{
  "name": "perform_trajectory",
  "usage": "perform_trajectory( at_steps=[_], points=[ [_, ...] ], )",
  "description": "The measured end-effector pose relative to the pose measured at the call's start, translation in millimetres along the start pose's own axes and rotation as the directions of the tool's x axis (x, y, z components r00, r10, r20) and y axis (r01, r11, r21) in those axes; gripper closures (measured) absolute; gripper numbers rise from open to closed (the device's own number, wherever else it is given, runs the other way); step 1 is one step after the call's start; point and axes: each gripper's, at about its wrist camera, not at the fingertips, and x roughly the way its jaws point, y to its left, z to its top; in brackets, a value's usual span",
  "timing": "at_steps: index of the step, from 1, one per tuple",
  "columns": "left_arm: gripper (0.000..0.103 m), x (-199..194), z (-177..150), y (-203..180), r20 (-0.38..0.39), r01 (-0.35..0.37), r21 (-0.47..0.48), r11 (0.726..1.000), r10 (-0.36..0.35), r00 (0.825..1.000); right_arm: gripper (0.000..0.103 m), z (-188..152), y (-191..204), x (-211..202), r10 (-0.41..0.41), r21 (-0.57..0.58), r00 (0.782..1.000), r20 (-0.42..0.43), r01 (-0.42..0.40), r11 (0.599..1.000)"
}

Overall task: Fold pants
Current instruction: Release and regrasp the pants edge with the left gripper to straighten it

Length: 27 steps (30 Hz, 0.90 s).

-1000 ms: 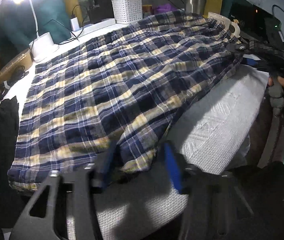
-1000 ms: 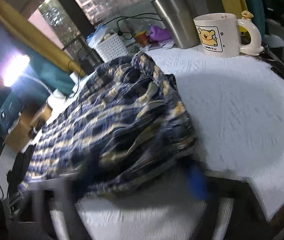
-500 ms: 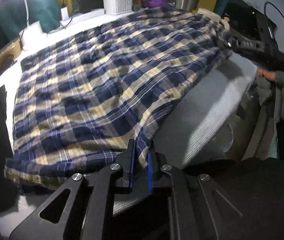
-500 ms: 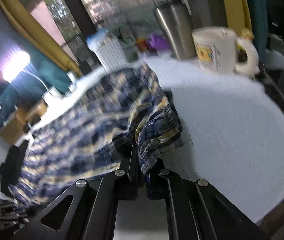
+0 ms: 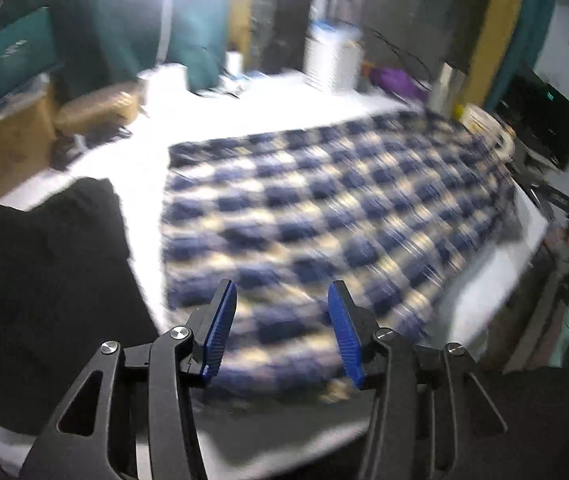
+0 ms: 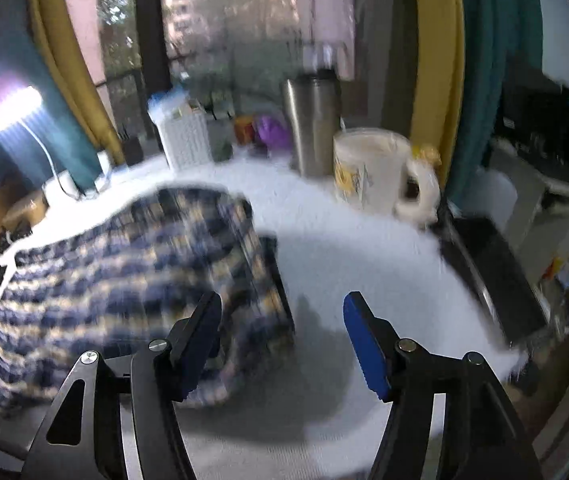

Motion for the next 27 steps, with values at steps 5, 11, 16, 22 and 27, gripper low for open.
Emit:
perform_trajectory(
  at_steps=[5,11,16,22,27],
  points=[
    [0.056,26,23,44,0.012,-0.090,-0.050,0.995,0.091,0.996,0.058,29,28,30,0.056,-0.086,0.998,-0.001,-0.056,0.995],
    [0.056,59,50,73,0.007,-0.114,-0.073,0.991,0.115,0.993,0.076,49,53,97,0.083,-0.119,0.990,-0.114,-0.096,0.988],
    [0.056,88,70,82,-0.016,-0.108,-0.043,0.993,0.107,0.994,0.076,64,51,136,0.051,-0.114,0.986,-0.162,-0.070,0.991],
    [0.056,129,89,90,-0.065,-0.133,-0.015,0.991,0.132,0.989,0.075,66,45,173,0.024,-0.080,0.971,-0.240,-0.044,0.996],
    [0.055,150,98,99,-0.080,-0.156,-0.001,0.988,0.155,0.985,0.075,66,49,176,0.011,-0.086,0.970,-0.241,-0.032,0.996]
  ],
)
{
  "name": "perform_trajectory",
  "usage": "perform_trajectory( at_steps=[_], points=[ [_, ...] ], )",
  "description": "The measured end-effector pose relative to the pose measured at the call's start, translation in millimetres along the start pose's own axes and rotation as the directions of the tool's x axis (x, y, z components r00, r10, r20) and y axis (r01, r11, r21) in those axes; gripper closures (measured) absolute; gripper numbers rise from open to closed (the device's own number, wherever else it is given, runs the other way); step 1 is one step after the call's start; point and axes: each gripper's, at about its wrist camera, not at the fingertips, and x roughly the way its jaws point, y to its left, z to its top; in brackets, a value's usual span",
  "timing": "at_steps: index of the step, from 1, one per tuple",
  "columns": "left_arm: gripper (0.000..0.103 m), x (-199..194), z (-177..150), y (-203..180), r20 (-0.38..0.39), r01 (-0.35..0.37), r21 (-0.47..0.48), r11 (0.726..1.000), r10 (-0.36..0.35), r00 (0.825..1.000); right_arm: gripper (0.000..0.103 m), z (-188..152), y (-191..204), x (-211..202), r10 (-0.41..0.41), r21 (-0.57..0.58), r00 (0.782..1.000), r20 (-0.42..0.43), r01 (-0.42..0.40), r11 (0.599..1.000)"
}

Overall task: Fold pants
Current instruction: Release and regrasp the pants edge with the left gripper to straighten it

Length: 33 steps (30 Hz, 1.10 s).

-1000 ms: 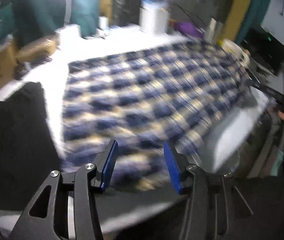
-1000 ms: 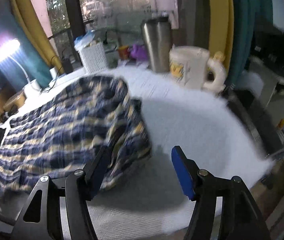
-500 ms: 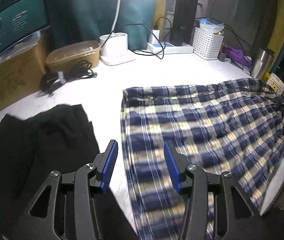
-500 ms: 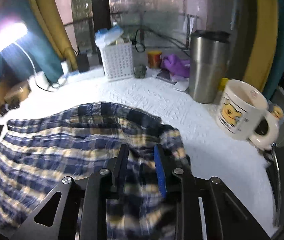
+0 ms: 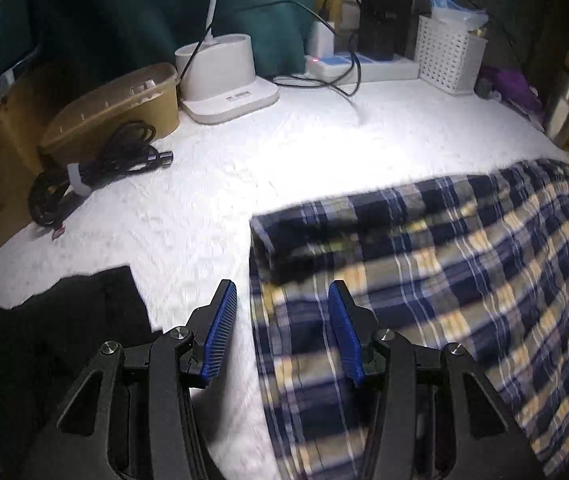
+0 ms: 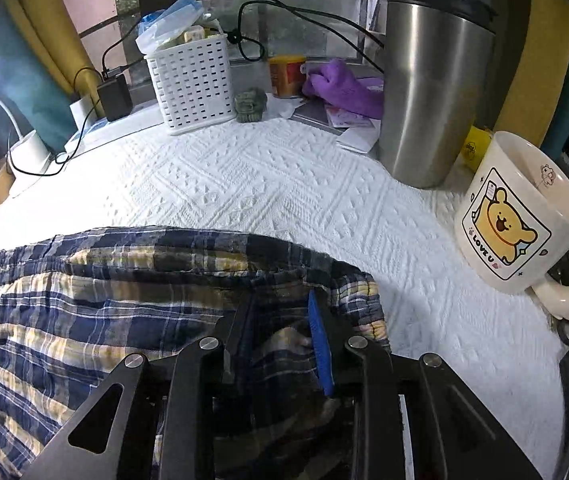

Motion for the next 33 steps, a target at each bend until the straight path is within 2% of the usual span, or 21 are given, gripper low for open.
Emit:
perform_trajectory(
  at_steps=[4,8,10,11,12,17,22,23,25,26,27,28,30,33],
  points=[
    [0.055,1,9,10,0.003,-0.029,-0.038,0.999,0.029,1.000,0.075,-1,2,-8,-0.018,-0.005,1.000,0.006,0.018,1.000],
    [0.055,-25,4,20,0.045,0.003,-0.065,0.998,0.000,0.999,0.072,-6,13,-28,-0.030,-0.029,0.999,0.042,0.031,0.999],
    [0.055,-41,-6,25,0.053,0.022,-0.078,0.997,-0.018,0.998,0.051,-11,19,-39,-0.010,-0.042,0.999,0.054,0.012,0.999],
    [0.050,-49,-13,27,0.052,0.035,-0.084,0.996,-0.031,0.998,0.029,-14,22,-44,0.005,-0.047,0.998,0.064,-0.002,0.999],
    [0.043,-57,-23,28,0.046,0.049,-0.090,0.995,-0.045,0.998,0.022,-18,26,-49,0.018,-0.055,0.997,0.073,-0.014,0.998],
    [0.043,-84,-64,24,0.025,0.119,-0.134,0.984,-0.117,0.993,0.022,-31,45,-61,0.054,-0.097,0.995,0.081,-0.046,0.994],
    [0.044,-95,-91,6,0.007,0.154,-0.098,0.983,-0.154,0.988,0.022,-44,65,-66,0.086,-0.134,0.994,0.062,-0.077,0.988],
    [0.048,-94,-95,2,0.006,0.153,-0.089,0.984,-0.153,0.988,0.022,-47,68,-67,0.090,-0.140,0.994,0.060,-0.081,0.987],
    [0.063,-89,-98,-2,-0.011,0.149,-0.084,0.985,-0.150,0.989,0.022,-51,72,-71,0.096,-0.152,0.994,0.058,-0.086,0.985],
    [0.076,-86,-99,-3,-0.023,0.143,-0.085,0.986,-0.145,0.989,0.022,-53,73,-73,0.094,-0.156,0.994,0.062,-0.083,0.984],
    [0.083,-84,-101,-5,-0.025,0.129,-0.085,0.988,-0.132,0.991,0.022,-54,72,-74,0.093,-0.157,0.994,0.064,-0.082,0.984],
    [0.086,-84,-103,-5,-0.012,0.120,-0.080,0.990,-0.121,0.993,0.022,-56,71,-77,0.092,-0.154,0.994,0.067,-0.080,0.985],
    [0.098,-84,-103,-3,-0.003,0.098,-0.076,0.992,-0.098,0.995,0.022,-58,68,-80,0.088,-0.146,0.994,0.070,-0.077,0.986],
    [0.101,-87,-103,0,0.010,0.085,-0.089,0.992,-0.084,0.996,0.022,-62,62,-81,0.094,-0.142,0.993,0.073,-0.083,0.986]
  ],
)
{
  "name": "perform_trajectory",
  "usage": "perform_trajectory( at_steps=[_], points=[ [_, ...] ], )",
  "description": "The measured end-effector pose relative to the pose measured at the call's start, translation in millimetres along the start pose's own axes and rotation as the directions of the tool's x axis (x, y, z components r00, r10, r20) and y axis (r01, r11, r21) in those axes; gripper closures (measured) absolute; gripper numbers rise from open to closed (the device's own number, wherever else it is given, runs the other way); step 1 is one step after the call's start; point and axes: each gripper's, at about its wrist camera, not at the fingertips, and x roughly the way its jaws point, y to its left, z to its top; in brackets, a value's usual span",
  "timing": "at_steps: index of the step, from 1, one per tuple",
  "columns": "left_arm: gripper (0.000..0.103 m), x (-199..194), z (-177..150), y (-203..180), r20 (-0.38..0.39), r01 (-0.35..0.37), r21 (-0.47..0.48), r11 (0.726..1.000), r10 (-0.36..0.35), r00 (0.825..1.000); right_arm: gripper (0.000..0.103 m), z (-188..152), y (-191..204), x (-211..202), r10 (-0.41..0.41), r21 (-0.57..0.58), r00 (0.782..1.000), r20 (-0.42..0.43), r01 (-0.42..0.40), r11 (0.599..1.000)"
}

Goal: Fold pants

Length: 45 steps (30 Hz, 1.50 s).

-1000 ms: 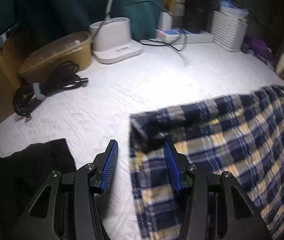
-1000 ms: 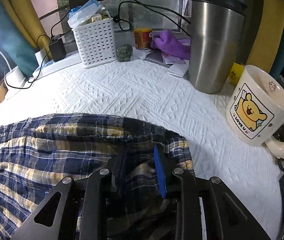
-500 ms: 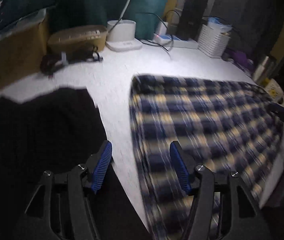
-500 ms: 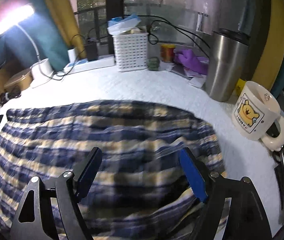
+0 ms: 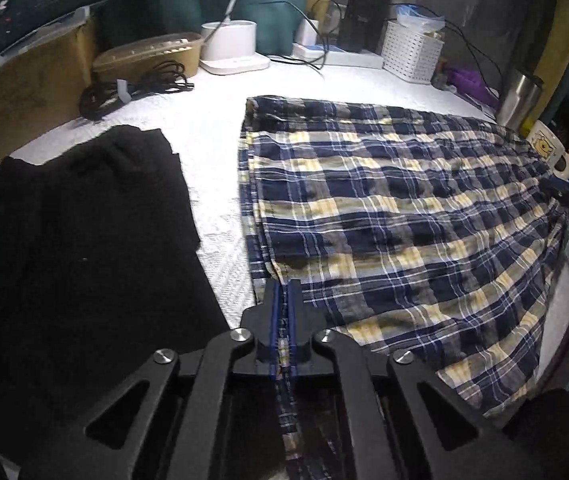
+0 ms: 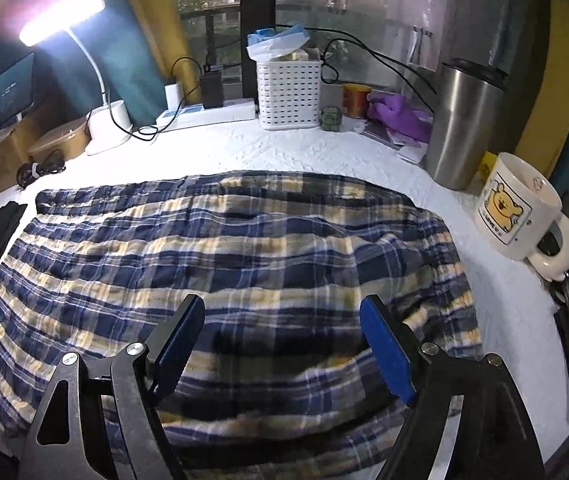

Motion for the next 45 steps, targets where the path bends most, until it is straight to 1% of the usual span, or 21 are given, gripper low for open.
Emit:
perform_trajectory(
  at_steps=[3,6,8,10,12,14,16,18,20,25,27,29,32,33,34,35,38,41,45],
  points=[
    [0.102,-5,0,3,0.019,-0.024,-0.020,0.999,0.025,1.000,0.022,-5,-4,0,0.001,0.011,1.000,-0.005,-0.001,1.000],
    [0.102,-3,-2,6,0.004,-0.049,-0.030,0.998,0.049,0.999,0.022,-9,-8,2,0.004,0.017,1.000,-0.016,-0.004,1.000],
    [0.102,-4,-2,5,-0.004,-0.048,-0.039,0.998,0.048,0.999,0.022,-11,-9,6,0.005,0.022,1.000,-0.027,-0.004,1.000],
    [0.102,-8,1,8,-0.011,-0.033,-0.061,0.998,0.032,0.999,0.022,-13,-11,6,0.006,0.029,1.000,-0.028,-0.005,1.000],
    [0.101,-15,9,13,0.003,-0.038,-0.077,0.996,0.039,0.999,0.022,-12,-13,6,0.007,0.035,1.000,-0.024,-0.006,0.999],
    [0.101,-21,21,18,0.038,-0.035,-0.079,0.996,0.038,0.999,0.022,-11,-14,6,0.010,0.044,1.000,-0.015,-0.009,0.999],
    [0.096,-21,37,18,0.061,-0.044,-0.051,0.998,0.047,0.997,0.022,-9,-16,6,0.012,0.053,1.000,-0.009,-0.011,0.999],
    [0.087,-14,51,17,0.069,-0.044,-0.015,0.999,0.045,0.997,0.022,-6,-17,7,0.016,0.064,1.000,-0.002,-0.016,0.998],
    [0.085,0,69,12,0.058,-0.038,0.019,0.999,0.037,0.998,0.022,-4,-16,9,0.018,0.072,1.000,0.004,-0.018,0.997],
    [0.084,38,98,-2,0.033,-0.022,0.110,0.994,0.019,0.999,0.022,1,-18,12,0.022,0.095,1.000,0.015,-0.023,0.995],
    [0.071,51,106,-6,0.033,-0.022,0.141,0.990,0.018,0.999,0.022,2,-21,16,0.018,0.105,1.000,0.011,-0.019,0.994],
    [0.071,61,111,-7,0.021,-0.026,0.157,0.987,0.023,1.000,0.022,2,-25,20,0.013,0.114,1.000,0.006,-0.013,0.993],
    [0.071,72,117,-6,0.020,-0.037,0.171,0.985,0.034,0.999,0.022,3,-29,27,0.007,0.123,1.000,-0.006,-0.006,0.992],
    [0.073,75,117,-6,0.019,-0.039,0.174,0.984,0.036,0.999,0.022,4,-30,29,0.006,0.123,1.000,-0.008,-0.005,0.992],
    [0.078,79,118,-6,0.016,-0.045,0.179,0.983,0.043,0.999,0.022,5,-29,31,0.005,0.121,1.000,-0.010,-0.003,0.993],
    [0.100,82,119,-6,0.014,-0.056,0.185,0.981,0.054,0.998,0.022,6,-29,32,0.004,0.119,1.000,-0.011,-0.002,0.993],
    [0.101,88,120,-5,0.013,-0.081,0.206,0.975,0.080,0.997,0.022,8,-29,37,0.004,0.117,1.000,-0.015,-0.002,0.993],
    [0.101,89,122,-2,0.023,-0.101,0.205,0.973,0.098,0.995,0.022,10,-29,42,0.003,0.112,1.000,-0.022,-0.001,0.994],
    [0.101,90,126,5,0.018,-0.101,0.186,0.977,0.100,0.995,0.021,9,-26,50,-0.012,0.098,0.999,-0.041,0.016,0.995]
  ],
)
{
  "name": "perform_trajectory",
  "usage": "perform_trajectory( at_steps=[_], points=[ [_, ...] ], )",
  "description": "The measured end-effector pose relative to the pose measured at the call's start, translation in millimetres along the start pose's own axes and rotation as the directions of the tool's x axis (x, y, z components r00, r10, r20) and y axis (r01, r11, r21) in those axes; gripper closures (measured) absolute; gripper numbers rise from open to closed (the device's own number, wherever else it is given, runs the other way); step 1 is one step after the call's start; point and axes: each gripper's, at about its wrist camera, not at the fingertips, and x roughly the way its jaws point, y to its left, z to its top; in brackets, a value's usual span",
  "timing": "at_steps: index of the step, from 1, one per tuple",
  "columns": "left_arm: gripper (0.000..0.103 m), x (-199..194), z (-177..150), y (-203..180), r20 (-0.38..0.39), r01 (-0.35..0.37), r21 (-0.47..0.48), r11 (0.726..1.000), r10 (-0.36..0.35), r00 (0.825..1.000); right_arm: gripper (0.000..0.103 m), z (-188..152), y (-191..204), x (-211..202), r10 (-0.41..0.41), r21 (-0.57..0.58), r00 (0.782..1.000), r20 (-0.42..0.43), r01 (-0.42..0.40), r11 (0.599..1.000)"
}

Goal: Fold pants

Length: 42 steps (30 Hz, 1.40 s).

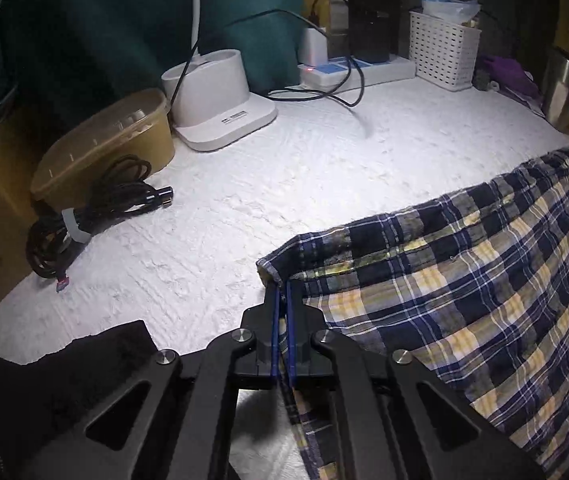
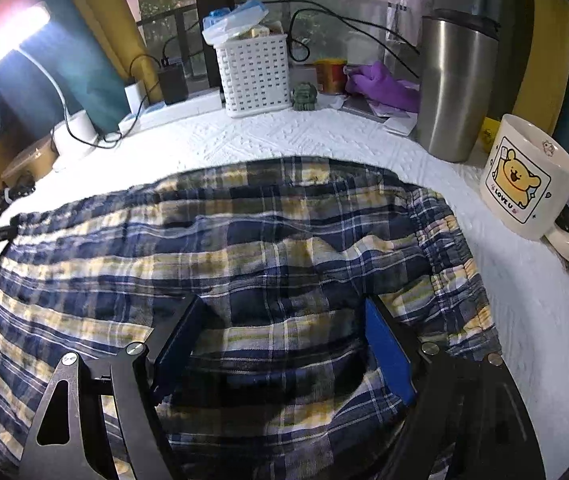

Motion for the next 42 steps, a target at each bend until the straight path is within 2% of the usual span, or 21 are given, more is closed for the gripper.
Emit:
perform_trajectory(
  at_steps=[4,6,7,9,10,16,22,26,32,35,36,42],
  points=[
    [0.097,-4,1,7,-0.017,0.012,-0.048,0.999,-0.013,1.000,0.021,0,1,0,-0.017,-0.005,1.000,-0.003,0.017,1.000],
    [0.092,-15,0,10,-0.008,0.012,-0.074,0.997,-0.013,1.000,0.021,-1,1,-4,-0.019,0.002,1.000,0.004,0.019,1.000],
    [0.088,-23,-2,10,0.005,0.007,-0.078,0.997,-0.007,1.000,0.021,-2,2,-7,-0.015,0.001,1.000,0.008,0.015,1.000],
    [0.069,-41,-10,9,0.022,0.019,-0.085,0.996,-0.017,1.000,0.021,-5,6,-13,0.013,-0.022,1.000,0.027,-0.013,1.000],
    [0.069,-47,-14,8,0.025,0.024,-0.089,0.996,-0.022,0.999,0.021,-6,8,-15,0.019,-0.027,0.999,0.030,-0.018,0.999],
    [0.068,-83,-61,-4,0.001,0.094,-0.145,0.985,-0.095,0.995,0.021,-16,25,-26,0.053,-0.068,0.998,0.031,-0.050,0.996],
    [0.068,-99,-103,-21,-0.043,0.143,-0.194,0.971,-0.154,0.987,0.021,-28,46,-36,0.098,-0.106,0.995,0.020,-0.096,0.990],
    [0.068,-100,-127,-35,-0.089,0.083,-0.166,0.983,-0.099,0.991,0.021,-37,71,-41,0.147,-0.168,0.989,0.000,-0.145,0.975],
    [0.068,-111,-147,-45,-0.040,0.032,-0.125,0.992,-0.037,0.999,0.021,-59,108,-52,0.200,-0.272,0.979,-0.040,-0.204,0.941],
    [0.068,-112,-151,-41,-0.032,0.025,-0.131,0.991,-0.030,0.999,0.021,-76,119,-48,0.135,-0.344,0.988,-0.068,-0.151,0.927],
    [0.068,-113,-151,-40,-0.032,0.019,-0.130,0.991,-0.024,0.999,0.020,-79,119,-50,0.137,-0.344,0.989,-0.048,-0.145,0.928],
    [0.068,-119,-150,-41,-0.042,-0.013,-0.131,0.991,0.008,0.999,0.019,-90,103,-59,0.129,-0.322,0.989,-0.067,-0.143,0.936]
  ],
)
